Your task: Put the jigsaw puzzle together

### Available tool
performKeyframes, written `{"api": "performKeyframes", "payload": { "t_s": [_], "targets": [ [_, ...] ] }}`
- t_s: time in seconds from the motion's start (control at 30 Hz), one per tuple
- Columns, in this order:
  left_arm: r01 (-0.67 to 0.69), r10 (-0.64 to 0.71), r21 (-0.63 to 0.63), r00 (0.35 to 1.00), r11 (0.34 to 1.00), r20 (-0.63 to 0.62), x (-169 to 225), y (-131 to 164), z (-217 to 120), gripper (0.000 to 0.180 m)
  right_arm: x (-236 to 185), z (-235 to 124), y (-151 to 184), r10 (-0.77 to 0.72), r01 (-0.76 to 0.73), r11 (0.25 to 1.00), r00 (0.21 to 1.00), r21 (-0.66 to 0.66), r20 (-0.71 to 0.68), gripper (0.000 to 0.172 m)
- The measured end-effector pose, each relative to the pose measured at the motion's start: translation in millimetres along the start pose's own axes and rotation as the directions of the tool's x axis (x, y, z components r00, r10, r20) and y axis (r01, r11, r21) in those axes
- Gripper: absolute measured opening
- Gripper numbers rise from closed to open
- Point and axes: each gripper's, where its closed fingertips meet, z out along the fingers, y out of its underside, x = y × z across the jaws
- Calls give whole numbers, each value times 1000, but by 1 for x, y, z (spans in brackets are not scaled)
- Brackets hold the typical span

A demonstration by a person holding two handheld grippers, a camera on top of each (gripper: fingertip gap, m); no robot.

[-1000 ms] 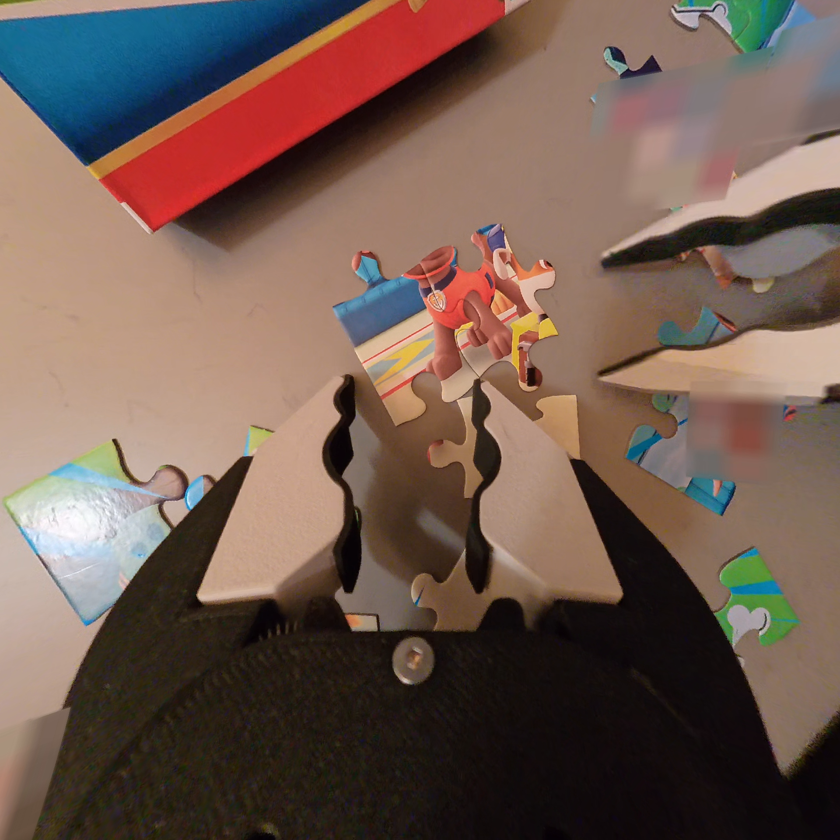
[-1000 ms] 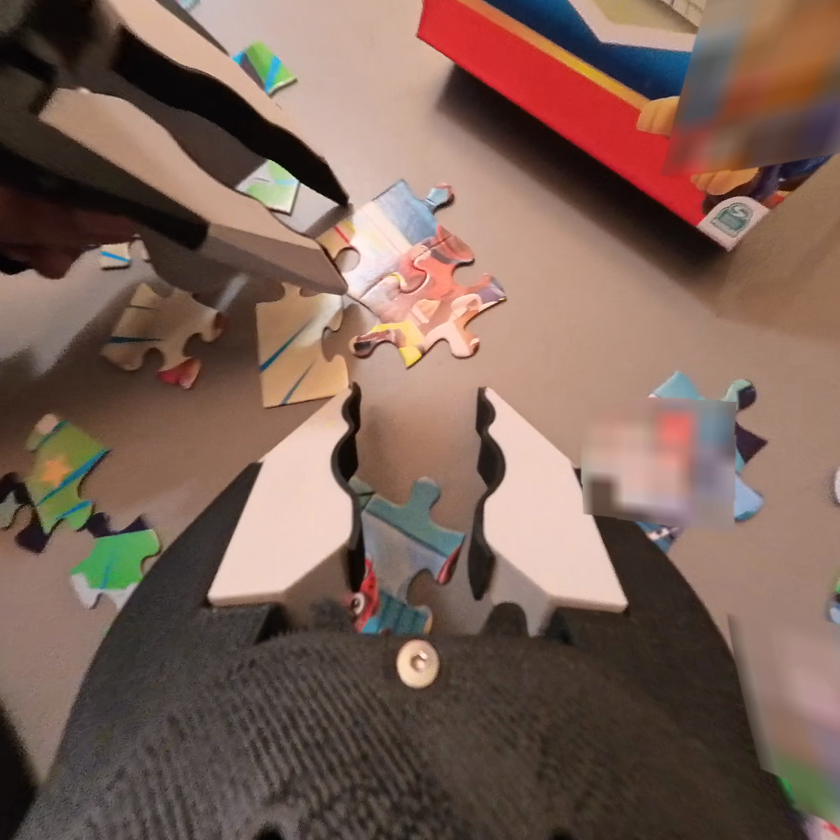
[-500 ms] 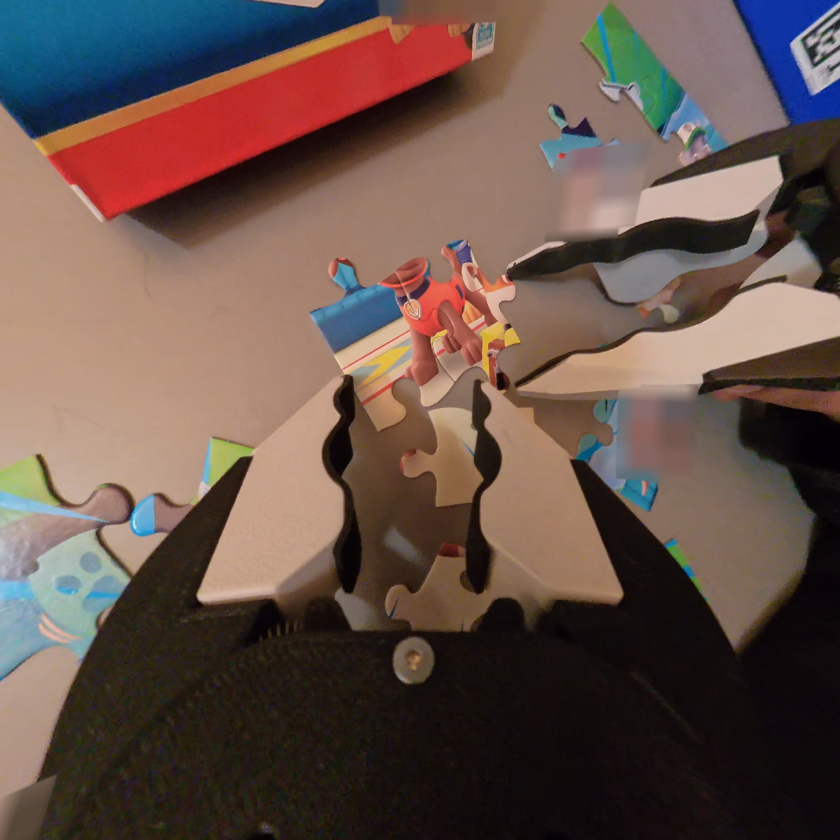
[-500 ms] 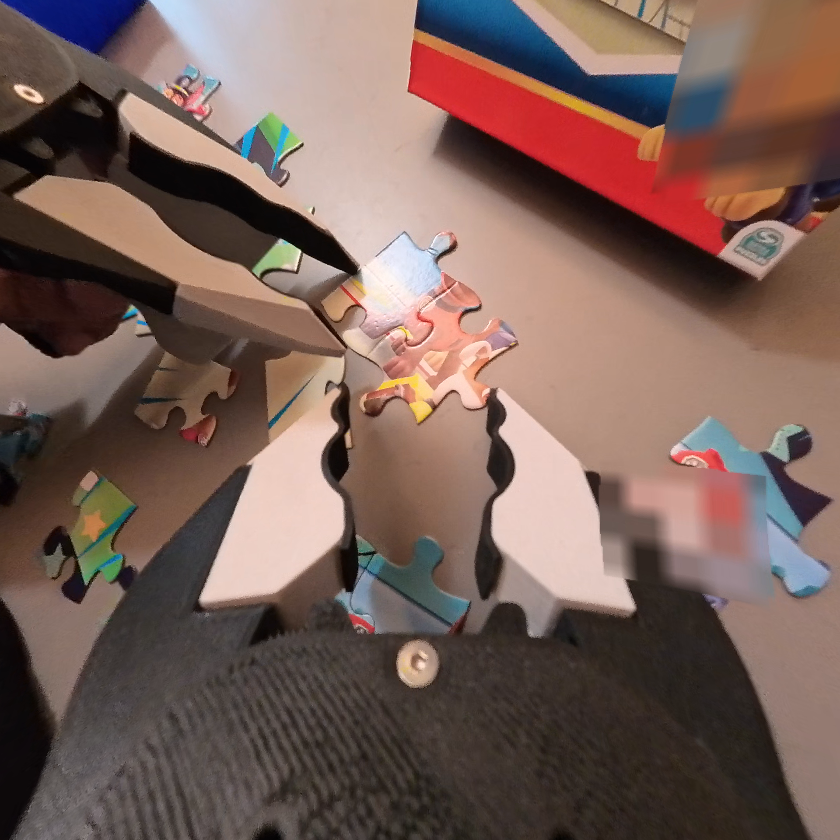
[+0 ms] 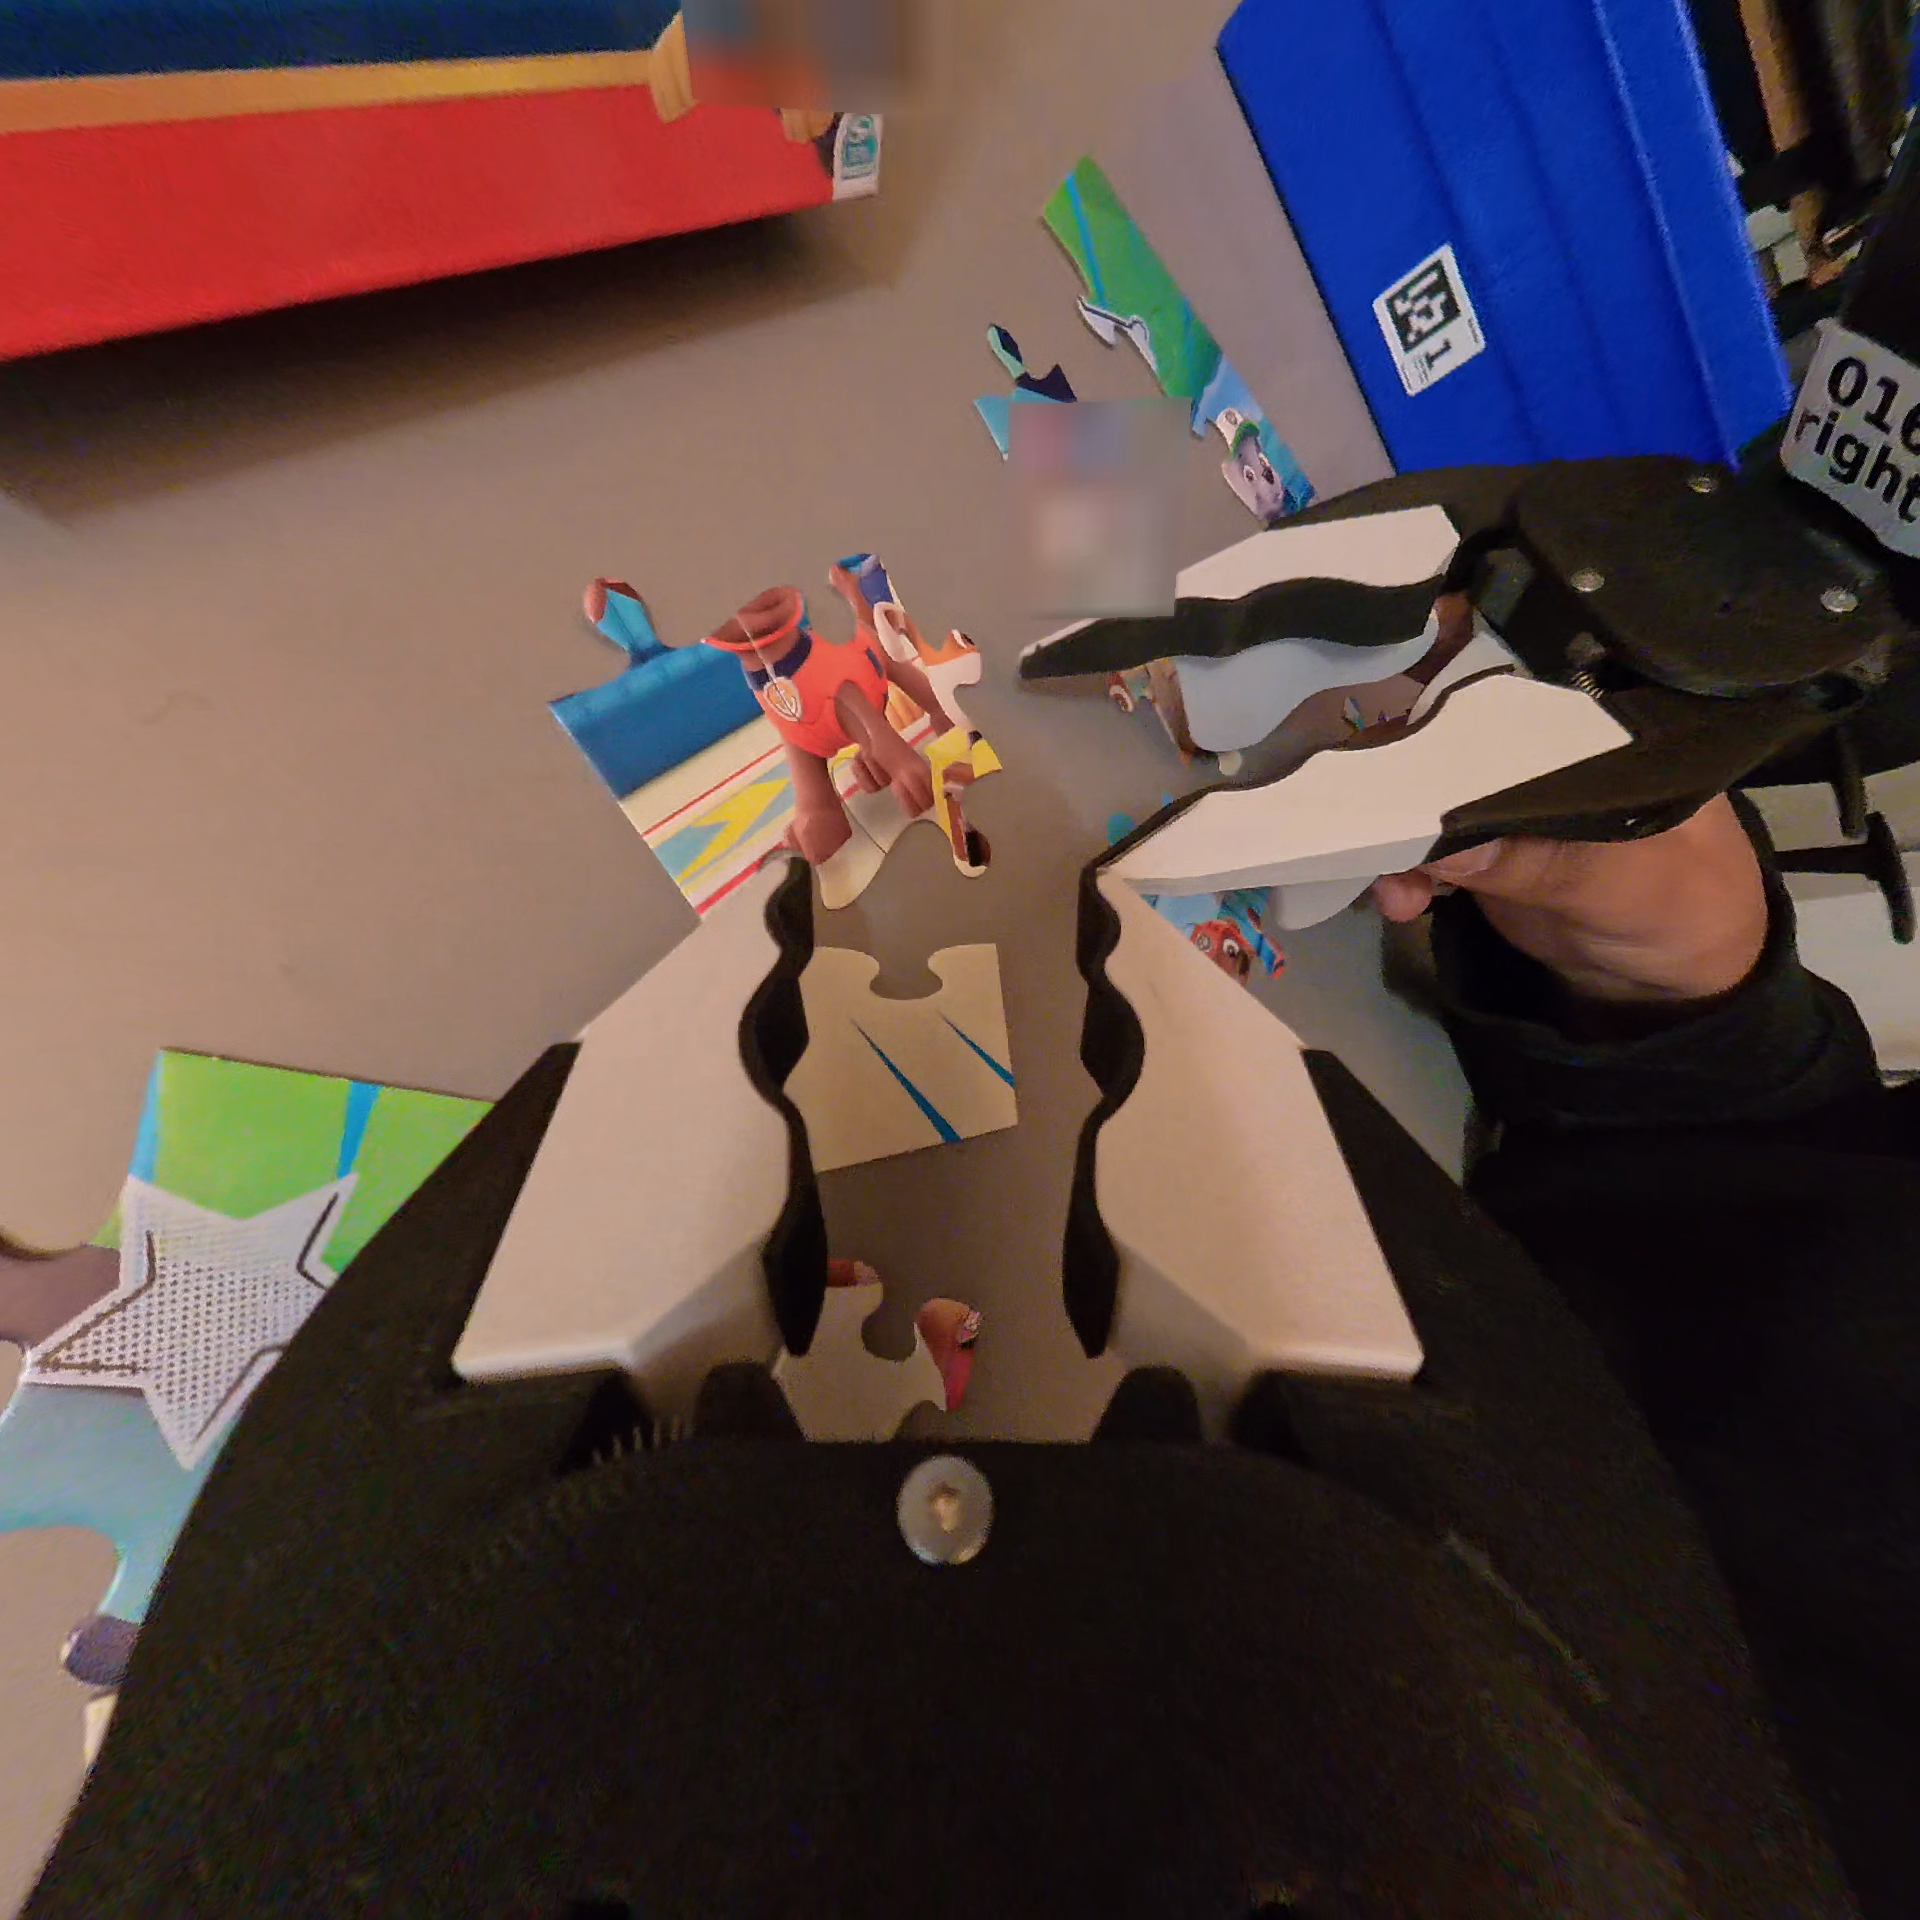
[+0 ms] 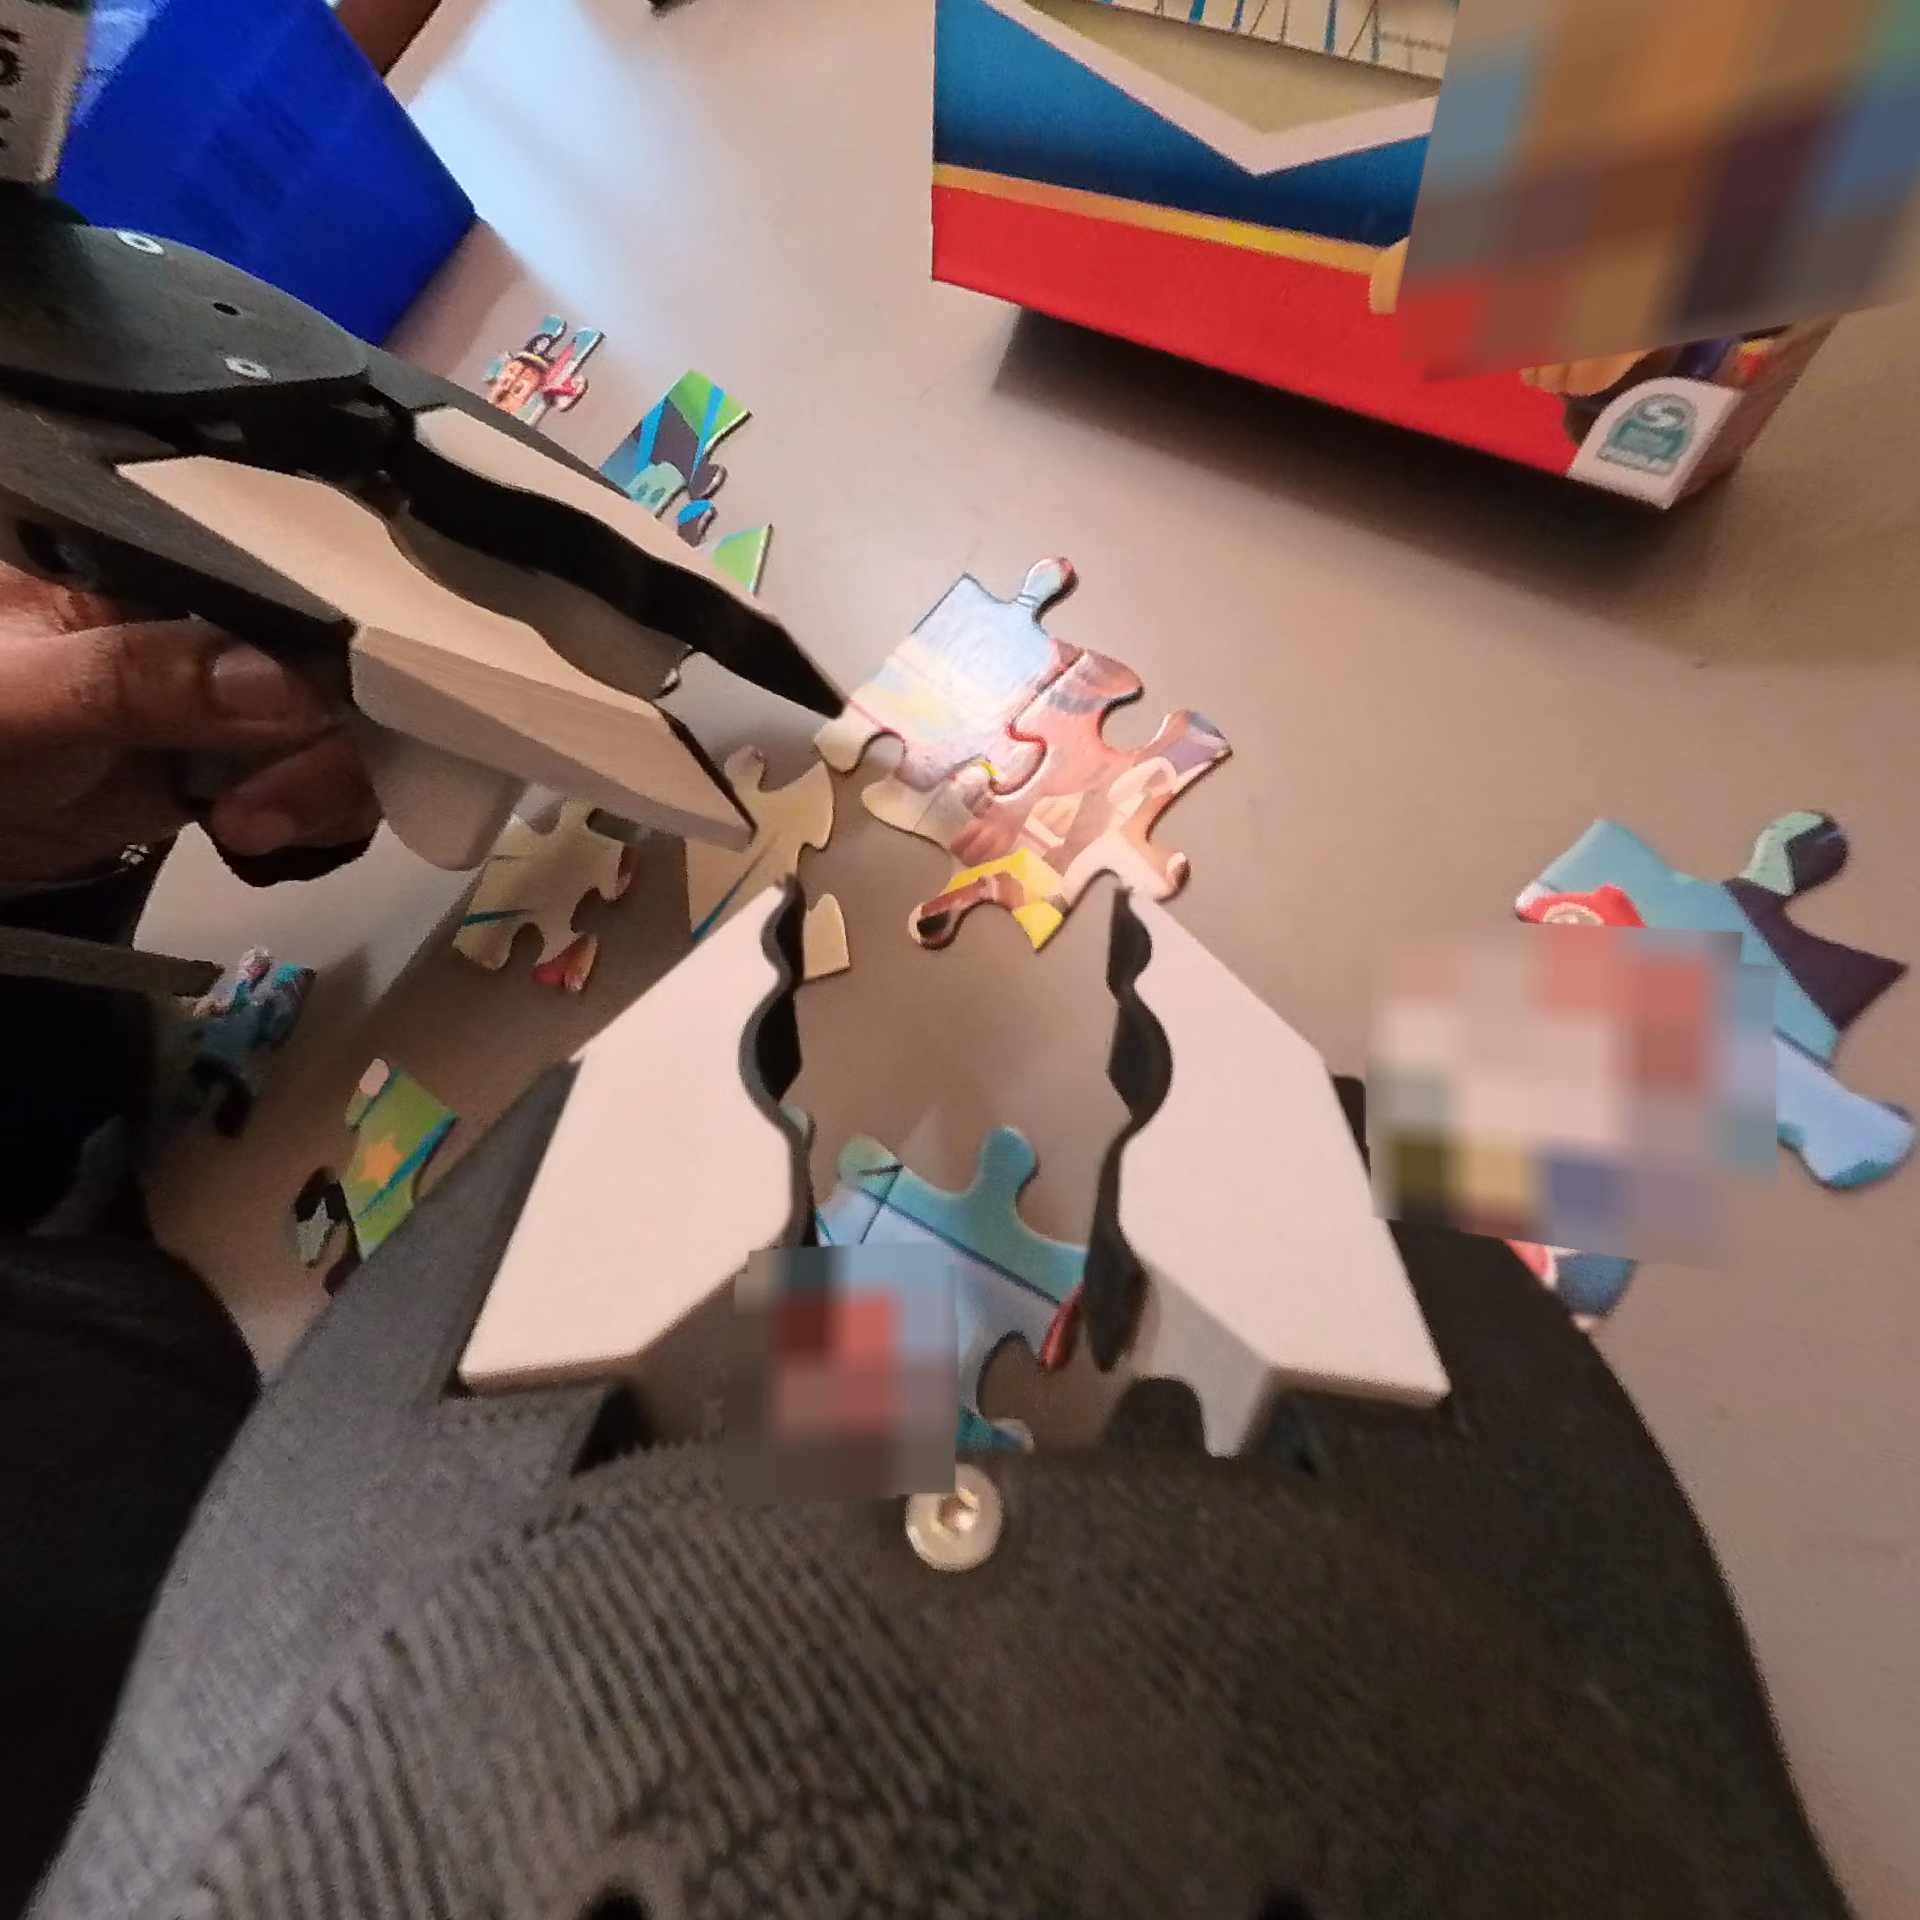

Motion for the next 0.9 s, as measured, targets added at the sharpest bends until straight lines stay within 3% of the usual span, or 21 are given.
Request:
{"api": "performKeyframes", "payload": {
  "t_s": [0.17, 0.3, 0.4, 0.5, 0.67, 0.9],
  "targets": [
    [-56, 51, 29, 988, 998, 149, -23, -6, -7, 50, 12, -3, 6, -69, 66, 997, 995, -33, -78, 58],
    [-100, 93, 22, 974, 995, 209, -28, -8, -9, 51, 8, 4, -10, -226, 219, 973, 967, -68, -115, 57],
    [-105, 97, 33, 977, 994, 190, -22, -8, -8, 51, -8, 20, -20, -448, 445, 890, 894, -97, -11, 50],
    [-119, 111, 42, 983, 992, 149, -12, -10, -14, 51, -5, 30, -16, -571, 576, 785, 815, -228, 94, 52],
    [-161, 146, 69, 972, 985, 186, -18, -15, -33, 52, 0, 33, -15, -505, 564, 761, 825, -321, 254, 47],
    [-109, 94, 140, 989, 984, 112, -20, -17, -44, 51, 8, 42, -4, -575, 595, 718, 799, -361, 173, 51]
  ]
}}
